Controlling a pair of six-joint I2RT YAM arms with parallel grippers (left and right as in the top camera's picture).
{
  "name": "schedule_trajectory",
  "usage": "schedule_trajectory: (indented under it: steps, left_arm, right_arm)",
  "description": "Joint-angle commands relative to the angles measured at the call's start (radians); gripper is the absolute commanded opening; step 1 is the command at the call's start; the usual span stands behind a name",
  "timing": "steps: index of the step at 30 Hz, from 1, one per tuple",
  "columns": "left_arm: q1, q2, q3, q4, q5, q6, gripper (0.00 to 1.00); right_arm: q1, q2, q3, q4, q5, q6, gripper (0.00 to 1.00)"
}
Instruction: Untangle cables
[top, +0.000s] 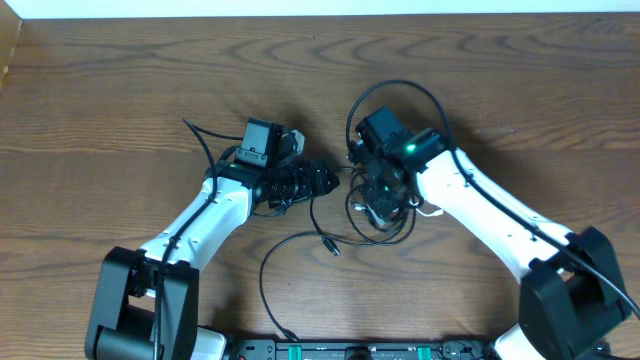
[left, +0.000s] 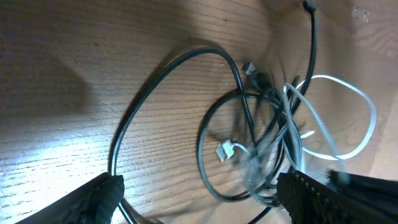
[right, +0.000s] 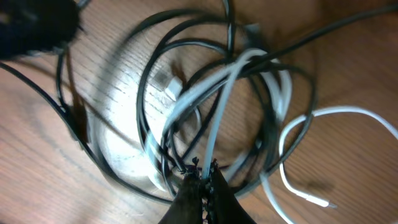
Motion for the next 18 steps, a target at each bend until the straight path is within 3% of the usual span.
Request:
schedule_trajectory:
  steps: [1,4,11,15,18]
  left_arm:
    - [0.002,0.005,-0.003,-0.005,-0.013,-0.008,0.85]
    - [0.002,0.005,-0.003,-0.005,-0.013,-0.008,0.85]
    - [0.002,0.005,-0.003,-0.011,-0.013,-0.008,0.85]
    - [0.002,0.005,-0.003,-0.013,-0.013,-0.008,0.85]
    - [0.002,0.005,-0.003,-0.013,-0.013,-0.008,0.85]
  right_arm:
    - [-0.004,-0.036,0.041,-0.042,0.084,0.050,0.01]
    - [-0.004,-0.033,0.037,-0.070,0.266,0.122,0.01]
    - [-0.008,-0.037,0.043,-0.071,0.481,0.296,0.01]
    - [-0.021,-0.077,0.102,-0.083,0.436,0.294,0.01]
    - [-0.028,-0.131,0.149,-0.080,0.252,0.238,0.01]
